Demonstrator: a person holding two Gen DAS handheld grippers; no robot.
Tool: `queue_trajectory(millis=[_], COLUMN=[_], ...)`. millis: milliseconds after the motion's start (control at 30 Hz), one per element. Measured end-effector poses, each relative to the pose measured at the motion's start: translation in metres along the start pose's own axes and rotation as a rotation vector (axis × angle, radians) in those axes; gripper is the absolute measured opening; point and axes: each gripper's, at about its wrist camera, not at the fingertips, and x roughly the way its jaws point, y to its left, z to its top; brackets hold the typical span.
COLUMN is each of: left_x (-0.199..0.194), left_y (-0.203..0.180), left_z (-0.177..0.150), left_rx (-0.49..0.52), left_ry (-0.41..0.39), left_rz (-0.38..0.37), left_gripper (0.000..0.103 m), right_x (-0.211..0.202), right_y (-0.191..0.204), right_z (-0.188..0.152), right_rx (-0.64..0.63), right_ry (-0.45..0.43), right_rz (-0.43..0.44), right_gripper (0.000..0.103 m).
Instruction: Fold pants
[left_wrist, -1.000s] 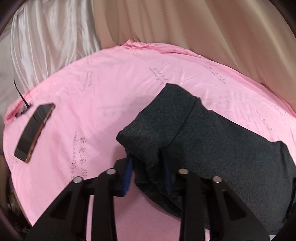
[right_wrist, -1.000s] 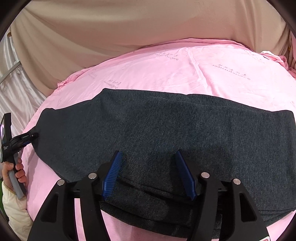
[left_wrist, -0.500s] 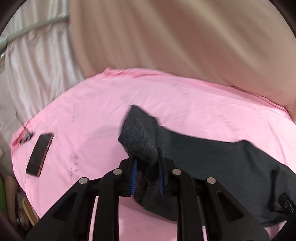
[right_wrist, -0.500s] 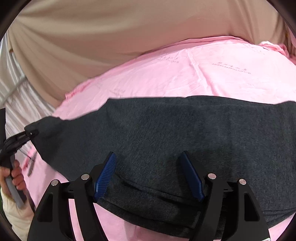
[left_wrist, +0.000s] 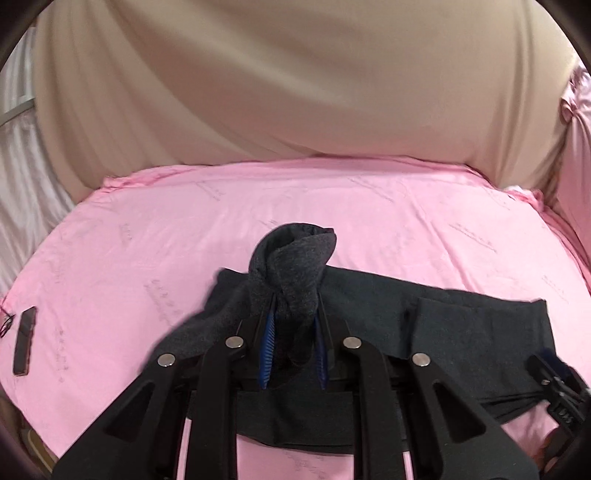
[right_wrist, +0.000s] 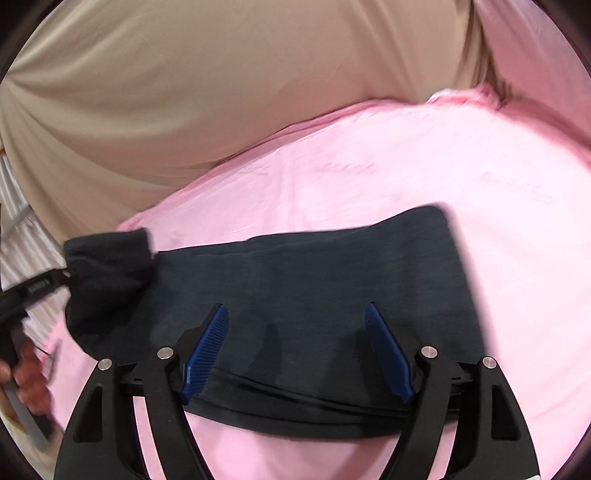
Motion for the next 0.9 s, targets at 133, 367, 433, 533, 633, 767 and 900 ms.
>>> queue_trajectory(millis=[133,367,433,533,633,767,900], left_x=[-0.016,-0.011,-0.006,0.01,0.014,0.022,0.026], left_y=[0.065,0.17,0.188,0.216,0.238,0.257,0.266], left_z=[0.012,-0.004,-0.015,-0.033,-0.047,-0.058,-0.069], left_rx=[-0.105,-0.289,-0.328,-0.385,-0.414,-0.458,-0.501], left_ry=[-0.056,-0.026,0.005,0.057,0.066,0.084,0.09], left_rz=[0.104,0.253,0.262,0.254,0.239,0.182,0.123], left_gripper=[0.017,0.017,0.017,0.017,0.017,0.018,0.019], right_x=[-0.019,0.002,0.026,0.063,0.078,0.075,0.054], right_y=[-0.021,0.108,0.147,0.173,0.172,0.162,0.171], right_z=[0.001,-0.012,-0.024,-0.034,-0.03,-0.013,0.009], right_rx=[-0.011,-0.384,-0.492,-0.558,-0.502,-0.395,-0.341], right_ry=[-0.015,0.045,0.093,0.172,0.233,0.267,0.207], right_rz=[-0.103,0.095,0.099,0.038,0.036,0.085,0.181], right_gripper=[0.075,0.075,0.074,0.066,0.052,0.009,0.009])
